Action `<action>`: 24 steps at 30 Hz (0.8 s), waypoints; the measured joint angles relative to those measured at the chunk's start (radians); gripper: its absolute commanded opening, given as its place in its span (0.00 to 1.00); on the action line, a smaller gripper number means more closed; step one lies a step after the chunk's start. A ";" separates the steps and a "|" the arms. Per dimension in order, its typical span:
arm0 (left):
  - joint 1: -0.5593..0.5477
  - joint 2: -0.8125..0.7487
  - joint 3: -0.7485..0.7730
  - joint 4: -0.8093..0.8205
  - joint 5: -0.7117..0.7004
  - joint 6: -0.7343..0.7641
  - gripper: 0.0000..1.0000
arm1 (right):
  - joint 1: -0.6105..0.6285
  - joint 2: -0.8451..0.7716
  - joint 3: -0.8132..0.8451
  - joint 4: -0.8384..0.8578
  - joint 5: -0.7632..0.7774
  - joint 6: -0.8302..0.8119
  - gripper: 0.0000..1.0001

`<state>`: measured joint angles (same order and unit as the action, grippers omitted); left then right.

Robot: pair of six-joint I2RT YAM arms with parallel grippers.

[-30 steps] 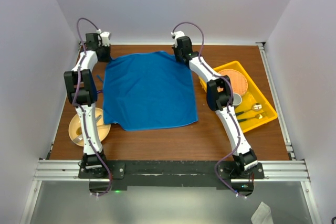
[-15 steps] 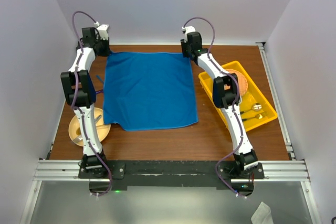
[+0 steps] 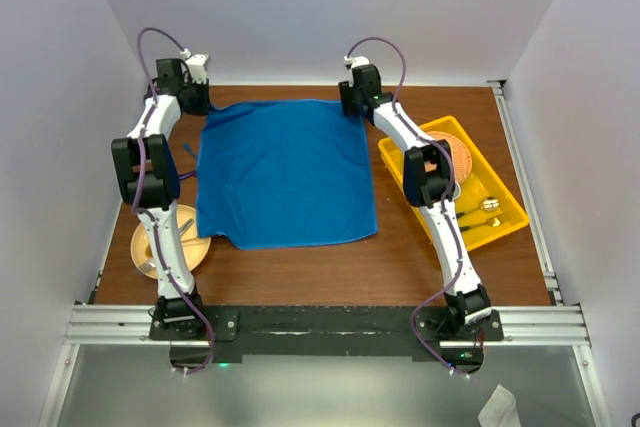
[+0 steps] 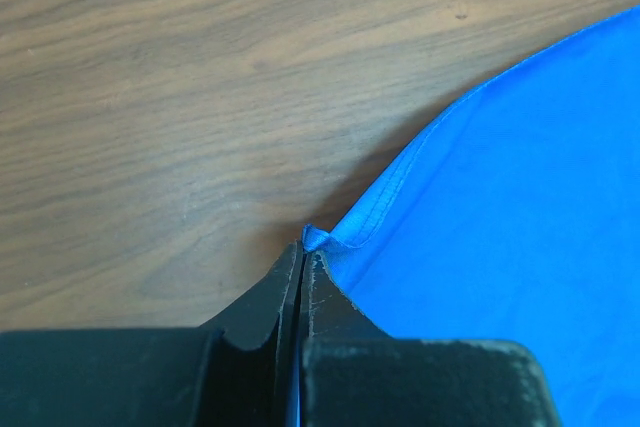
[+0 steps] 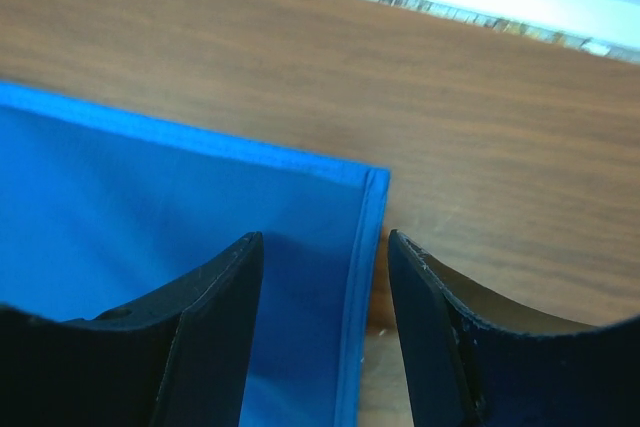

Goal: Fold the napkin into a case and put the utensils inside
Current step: Pick up the flattened napkin from the center of the board.

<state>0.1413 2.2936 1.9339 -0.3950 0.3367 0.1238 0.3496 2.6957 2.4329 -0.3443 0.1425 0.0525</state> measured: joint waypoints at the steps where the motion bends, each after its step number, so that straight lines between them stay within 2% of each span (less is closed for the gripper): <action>1: 0.000 -0.002 -0.002 0.000 0.000 0.000 0.00 | 0.003 0.001 0.000 -0.015 0.003 0.000 0.56; 6: 0.000 -0.022 -0.018 0.011 0.001 0.000 0.00 | 0.016 0.005 0.023 -0.081 0.034 0.011 0.55; 8: 0.000 -0.031 -0.025 0.014 0.001 0.000 0.00 | 0.018 0.008 0.033 -0.095 0.046 0.019 0.45; 10: 0.000 -0.040 -0.033 0.014 0.001 0.000 0.00 | 0.019 0.012 0.043 -0.111 0.050 0.026 0.28; 11: 0.000 -0.044 -0.034 0.013 0.002 0.001 0.00 | 0.019 0.013 0.047 -0.116 0.050 0.026 0.10; 12: 0.000 -0.045 -0.034 0.014 0.002 0.001 0.00 | 0.021 0.014 0.049 -0.122 0.051 0.029 0.02; 18: 0.000 -0.048 -0.034 0.014 0.008 0.000 0.00 | 0.023 0.006 0.039 -0.127 0.050 0.020 0.00; 24: 0.000 -0.062 -0.035 0.010 0.049 -0.008 0.00 | 0.016 -0.074 -0.067 -0.113 0.038 0.005 0.00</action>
<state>0.1417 2.2318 1.8992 -0.3847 0.3855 0.1154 0.3656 2.6221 2.3657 -0.4568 0.1802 0.0578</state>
